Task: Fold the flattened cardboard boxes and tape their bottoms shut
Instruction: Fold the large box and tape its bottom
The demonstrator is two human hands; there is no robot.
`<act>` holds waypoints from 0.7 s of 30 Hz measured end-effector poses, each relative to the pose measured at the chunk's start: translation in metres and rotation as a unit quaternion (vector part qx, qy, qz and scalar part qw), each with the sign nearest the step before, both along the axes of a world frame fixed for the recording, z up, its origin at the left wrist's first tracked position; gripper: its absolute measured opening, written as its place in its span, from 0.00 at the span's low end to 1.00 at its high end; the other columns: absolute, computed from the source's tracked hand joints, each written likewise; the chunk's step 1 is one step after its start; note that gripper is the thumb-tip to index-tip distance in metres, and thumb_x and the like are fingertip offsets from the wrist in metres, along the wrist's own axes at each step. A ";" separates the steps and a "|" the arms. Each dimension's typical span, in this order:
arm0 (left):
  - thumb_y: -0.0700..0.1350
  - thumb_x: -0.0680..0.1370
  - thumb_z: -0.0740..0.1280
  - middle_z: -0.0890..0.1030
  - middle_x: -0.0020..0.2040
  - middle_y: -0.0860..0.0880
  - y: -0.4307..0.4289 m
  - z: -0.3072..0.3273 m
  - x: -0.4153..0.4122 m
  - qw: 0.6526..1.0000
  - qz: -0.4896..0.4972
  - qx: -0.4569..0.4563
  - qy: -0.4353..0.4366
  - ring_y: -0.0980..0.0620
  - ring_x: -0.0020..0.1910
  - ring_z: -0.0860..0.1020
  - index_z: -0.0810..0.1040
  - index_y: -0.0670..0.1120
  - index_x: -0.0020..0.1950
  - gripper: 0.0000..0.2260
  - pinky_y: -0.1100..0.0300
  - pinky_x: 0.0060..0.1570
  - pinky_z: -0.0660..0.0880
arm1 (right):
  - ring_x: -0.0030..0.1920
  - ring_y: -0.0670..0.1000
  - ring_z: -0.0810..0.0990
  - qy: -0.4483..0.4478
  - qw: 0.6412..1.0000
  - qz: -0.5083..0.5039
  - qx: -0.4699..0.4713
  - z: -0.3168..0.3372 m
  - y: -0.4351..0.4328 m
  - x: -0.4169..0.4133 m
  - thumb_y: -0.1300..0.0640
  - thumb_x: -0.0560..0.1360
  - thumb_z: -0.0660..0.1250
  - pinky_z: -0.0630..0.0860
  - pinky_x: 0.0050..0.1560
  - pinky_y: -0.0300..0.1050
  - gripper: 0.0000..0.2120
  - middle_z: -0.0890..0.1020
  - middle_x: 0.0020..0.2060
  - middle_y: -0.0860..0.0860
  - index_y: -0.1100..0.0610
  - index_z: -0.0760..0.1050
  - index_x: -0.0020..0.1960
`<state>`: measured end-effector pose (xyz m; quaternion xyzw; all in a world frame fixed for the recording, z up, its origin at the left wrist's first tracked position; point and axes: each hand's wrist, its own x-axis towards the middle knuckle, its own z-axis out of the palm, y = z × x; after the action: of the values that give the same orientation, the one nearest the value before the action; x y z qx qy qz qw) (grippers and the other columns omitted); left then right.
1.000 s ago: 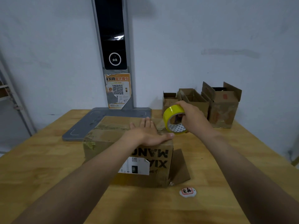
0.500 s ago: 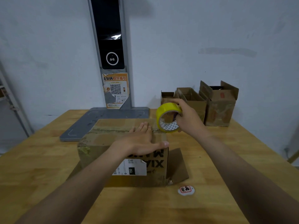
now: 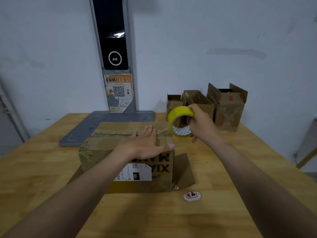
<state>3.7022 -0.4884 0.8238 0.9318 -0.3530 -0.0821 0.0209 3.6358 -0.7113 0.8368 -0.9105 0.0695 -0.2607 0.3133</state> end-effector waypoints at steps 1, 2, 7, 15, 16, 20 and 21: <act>0.83 0.63 0.39 0.38 0.84 0.46 0.000 0.000 0.000 1.000 0.001 0.000 -0.001 0.49 0.83 0.39 0.41 0.44 0.84 0.61 0.39 0.81 0.42 | 0.27 0.56 0.80 0.000 1.000 -0.010 -0.010 0.002 -0.007 -0.003 0.65 0.83 0.56 0.75 0.19 0.43 0.16 0.76 0.50 0.53 0.46 0.67 0.61; 0.83 0.63 0.39 0.38 0.84 0.46 0.000 0.001 -0.001 1.000 0.002 0.001 -0.002 0.49 0.83 0.39 0.41 0.44 0.84 0.60 0.40 0.81 0.42 | 0.29 0.56 0.80 0.004 1.000 -0.017 -0.016 0.001 -0.013 -0.007 0.66 0.82 0.56 0.74 0.19 0.42 0.16 0.75 0.50 0.53 0.46 0.67 0.61; 0.81 0.64 0.38 0.38 0.84 0.45 -0.001 0.004 -0.005 1.000 0.005 0.009 -0.004 0.49 0.83 0.39 0.40 0.44 0.84 0.59 0.38 0.80 0.42 | 0.37 0.62 0.80 0.064 0.998 -0.011 0.020 -0.027 -0.017 -0.015 0.66 0.83 0.55 0.78 0.22 0.50 0.15 0.76 0.50 0.56 0.48 0.67 0.62; 0.80 0.67 0.40 0.37 0.84 0.48 -0.003 0.003 -0.008 1.000 -0.002 0.002 -0.018 0.47 0.83 0.38 0.38 0.52 0.84 0.51 0.35 0.79 0.41 | 0.38 0.59 0.81 0.035 0.994 -0.026 0.105 -0.064 0.000 -0.006 0.65 0.83 0.56 0.77 0.20 0.48 0.14 0.75 0.46 0.47 0.46 0.66 0.59; 0.79 0.69 0.40 0.36 0.84 0.50 -0.004 0.004 -0.006 1.000 -0.010 0.004 -0.020 0.47 0.83 0.38 0.38 0.54 0.84 0.49 0.34 0.79 0.40 | 0.38 0.59 0.81 0.034 0.993 -0.030 0.113 -0.066 0.001 -0.006 0.65 0.83 0.57 0.78 0.21 0.49 0.14 0.74 0.46 0.47 0.46 0.66 0.60; 0.73 0.80 0.47 0.37 0.84 0.48 -0.018 0.005 -0.004 0.999 -0.035 0.008 -0.014 0.50 0.83 0.38 0.40 0.47 0.84 0.43 0.35 0.79 0.40 | 0.37 0.57 0.81 0.028 0.996 -0.036 0.081 -0.068 0.000 -0.003 0.64 0.83 0.58 0.78 0.21 0.49 0.16 0.75 0.45 0.48 0.43 0.64 0.57; 0.71 0.81 0.48 0.38 0.84 0.47 -0.024 0.004 -0.005 0.999 -0.038 0.005 -0.024 0.50 0.83 0.38 0.40 0.45 0.84 0.43 0.35 0.79 0.41 | 0.37 0.57 0.80 0.027 0.997 -0.036 0.065 -0.067 -0.002 -0.002 0.64 0.82 0.58 0.78 0.21 0.50 0.16 0.75 0.44 0.48 0.42 0.64 0.55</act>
<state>3.6967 -0.5121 0.8280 0.9194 -0.3884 -0.0627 0.0044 3.6334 -0.7133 0.7700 -0.8918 0.1276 -0.2422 0.3601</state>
